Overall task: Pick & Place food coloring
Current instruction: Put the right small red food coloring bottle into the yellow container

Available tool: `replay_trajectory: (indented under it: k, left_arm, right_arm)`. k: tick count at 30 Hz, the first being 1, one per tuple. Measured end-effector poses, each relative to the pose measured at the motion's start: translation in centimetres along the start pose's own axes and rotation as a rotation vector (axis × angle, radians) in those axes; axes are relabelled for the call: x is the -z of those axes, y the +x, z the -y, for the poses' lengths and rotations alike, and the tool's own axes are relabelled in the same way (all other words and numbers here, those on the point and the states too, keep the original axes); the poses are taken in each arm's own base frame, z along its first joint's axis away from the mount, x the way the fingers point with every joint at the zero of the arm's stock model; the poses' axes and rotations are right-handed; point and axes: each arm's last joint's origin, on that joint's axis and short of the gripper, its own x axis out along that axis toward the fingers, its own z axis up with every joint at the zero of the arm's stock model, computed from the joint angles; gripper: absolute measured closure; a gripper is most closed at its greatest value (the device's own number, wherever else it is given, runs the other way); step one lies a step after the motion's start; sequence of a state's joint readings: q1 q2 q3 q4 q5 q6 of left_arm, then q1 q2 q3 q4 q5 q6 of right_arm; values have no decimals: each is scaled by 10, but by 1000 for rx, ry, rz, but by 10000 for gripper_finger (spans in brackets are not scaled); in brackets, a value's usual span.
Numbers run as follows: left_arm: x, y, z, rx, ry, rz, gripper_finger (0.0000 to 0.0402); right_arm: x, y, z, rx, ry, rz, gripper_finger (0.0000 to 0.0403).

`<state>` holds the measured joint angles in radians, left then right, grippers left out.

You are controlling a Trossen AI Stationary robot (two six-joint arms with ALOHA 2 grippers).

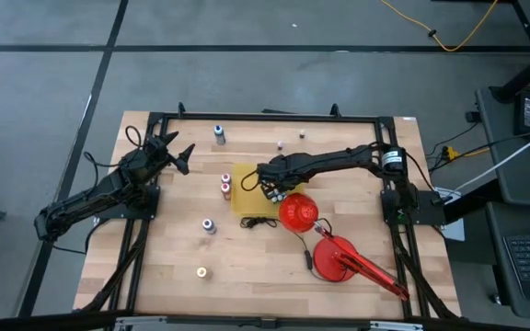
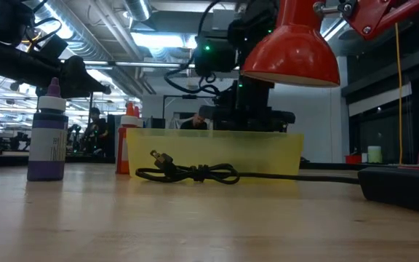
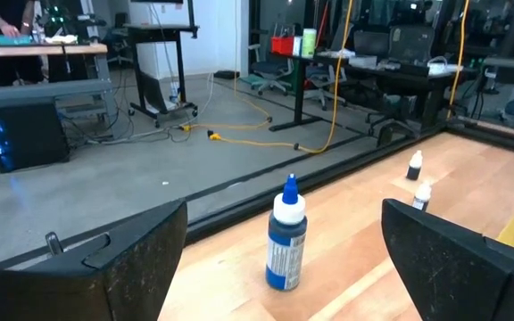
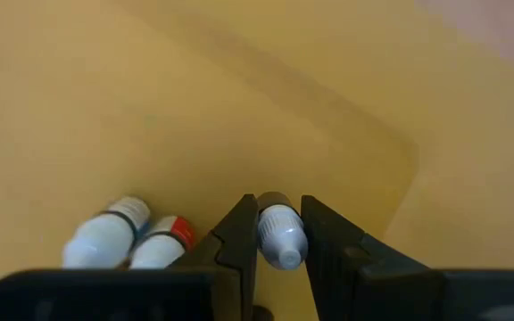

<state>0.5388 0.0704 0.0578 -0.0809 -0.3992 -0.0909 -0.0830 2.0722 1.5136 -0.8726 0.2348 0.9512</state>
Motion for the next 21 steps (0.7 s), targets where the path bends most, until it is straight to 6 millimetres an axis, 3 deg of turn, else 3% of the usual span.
replay_trajectory:
  k: [10, 21]
  left_arm:
    - [0, 0, 0, 0, 0, 0, 38]
    - [0, 0, 0, 0, 0, 0, 38]
  right_arm:
    - [4, 4, 7, -41, 23, -44, 321]
    - [4, 4, 8, -56, 48, -82, 263]
